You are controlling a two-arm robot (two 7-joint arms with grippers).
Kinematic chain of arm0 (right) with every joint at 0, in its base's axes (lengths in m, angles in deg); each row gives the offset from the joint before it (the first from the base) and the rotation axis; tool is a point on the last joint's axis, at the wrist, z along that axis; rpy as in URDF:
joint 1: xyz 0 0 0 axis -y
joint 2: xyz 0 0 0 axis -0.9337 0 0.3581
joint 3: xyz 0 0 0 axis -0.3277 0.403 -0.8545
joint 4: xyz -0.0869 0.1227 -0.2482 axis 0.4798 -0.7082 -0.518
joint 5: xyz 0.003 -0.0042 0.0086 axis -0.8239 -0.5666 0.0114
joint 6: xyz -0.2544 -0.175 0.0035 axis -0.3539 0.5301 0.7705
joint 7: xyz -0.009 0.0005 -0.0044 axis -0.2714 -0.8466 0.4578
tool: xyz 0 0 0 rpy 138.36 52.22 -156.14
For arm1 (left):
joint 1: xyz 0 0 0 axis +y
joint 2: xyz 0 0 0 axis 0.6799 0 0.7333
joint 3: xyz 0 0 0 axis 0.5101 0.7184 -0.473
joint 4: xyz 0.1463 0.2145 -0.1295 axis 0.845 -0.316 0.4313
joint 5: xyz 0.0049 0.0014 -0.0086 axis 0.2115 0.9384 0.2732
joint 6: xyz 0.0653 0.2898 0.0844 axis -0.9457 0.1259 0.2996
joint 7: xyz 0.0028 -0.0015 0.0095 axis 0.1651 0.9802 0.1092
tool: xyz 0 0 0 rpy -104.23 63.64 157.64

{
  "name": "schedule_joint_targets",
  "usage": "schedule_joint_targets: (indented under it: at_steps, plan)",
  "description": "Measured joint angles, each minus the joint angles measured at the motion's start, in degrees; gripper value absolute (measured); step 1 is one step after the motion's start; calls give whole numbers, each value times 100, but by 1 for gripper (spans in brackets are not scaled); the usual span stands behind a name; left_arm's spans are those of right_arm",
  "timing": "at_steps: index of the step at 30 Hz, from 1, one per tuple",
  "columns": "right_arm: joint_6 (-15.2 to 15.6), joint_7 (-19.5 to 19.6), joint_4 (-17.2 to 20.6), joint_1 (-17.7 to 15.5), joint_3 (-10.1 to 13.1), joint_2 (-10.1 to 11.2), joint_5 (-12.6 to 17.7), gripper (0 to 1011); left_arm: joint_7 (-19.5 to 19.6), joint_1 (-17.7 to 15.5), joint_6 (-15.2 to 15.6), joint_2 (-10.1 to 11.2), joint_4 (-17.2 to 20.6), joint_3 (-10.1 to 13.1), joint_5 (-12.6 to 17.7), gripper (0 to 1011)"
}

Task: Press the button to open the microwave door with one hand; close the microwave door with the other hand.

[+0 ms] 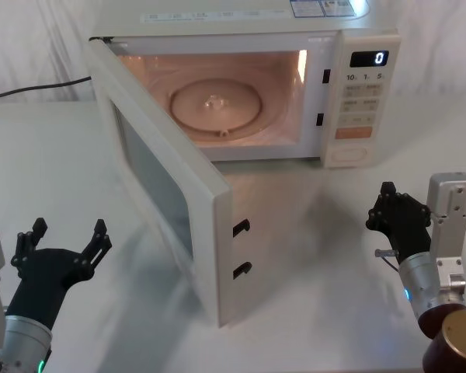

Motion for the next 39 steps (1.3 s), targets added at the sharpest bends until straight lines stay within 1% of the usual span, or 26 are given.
schedule_joint_targets:
  at_steps: [2,3,7,9,10,12,13,15,16,19,22,24,25,30,33,34,36,39]
  plan:
    - [2,-1,0,0,-1,0,1,37,0,0,0,0,0,0,0,1001]
    - [3,-1,0,1,-1,0,1,75,0,0,0,0,0,0,0,1001]
    - [5,-2,0,3,-2,0,3,171,0,0,0,0,0,0,0,1001]
    - [7,-2,-1,4,-2,0,3,200,0,0,0,0,0,0,0,1001]
    - [8,-2,-2,4,-3,0,4,264,0,0,0,0,0,0,0,1001]
    - [9,-2,-2,4,-3,0,4,300,0,0,0,0,0,0,0,1001]
    - [9,-2,-3,4,-4,0,5,361,0,0,0,0,0,0,0,1001]
    - [10,-1,-4,4,-5,0,5,389,0,0,0,0,0,0,0,1001]
    - [11,-2,-5,4,-5,0,6,458,0,0,0,0,0,0,0,1001]
    - [11,-2,-5,4,-7,0,7,515,0,0,0,0,0,0,0,1001]
    - [12,-2,-5,4,-8,0,7,614,0,0,0,0,0,0,0,1001]
    - [12,-2,-5,4,-8,0,7,711,0,0,0,0,0,0,0,1001]
    - [12,-2,-5,4,-8,0,8,711,0,0,0,0,0,0,0,1001]
    - [12,-2,-5,4,-8,0,8,872,0,0,0,0,0,0,0,1001]
    - [12,-1,-5,4,-8,0,8,937,0,0,0,0,0,0,0,1001]
    - [12,-1,-5,4,-8,0,8,983,0,0,0,0,0,0,0,1001]
    - [12,-1,-5,4,-8,0,8,1001,0,0,0,0,0,0,0,1001]
    - [12,-1,-5,4,-9,0,7,1000,0,0,0,0,0,0,0,1001]
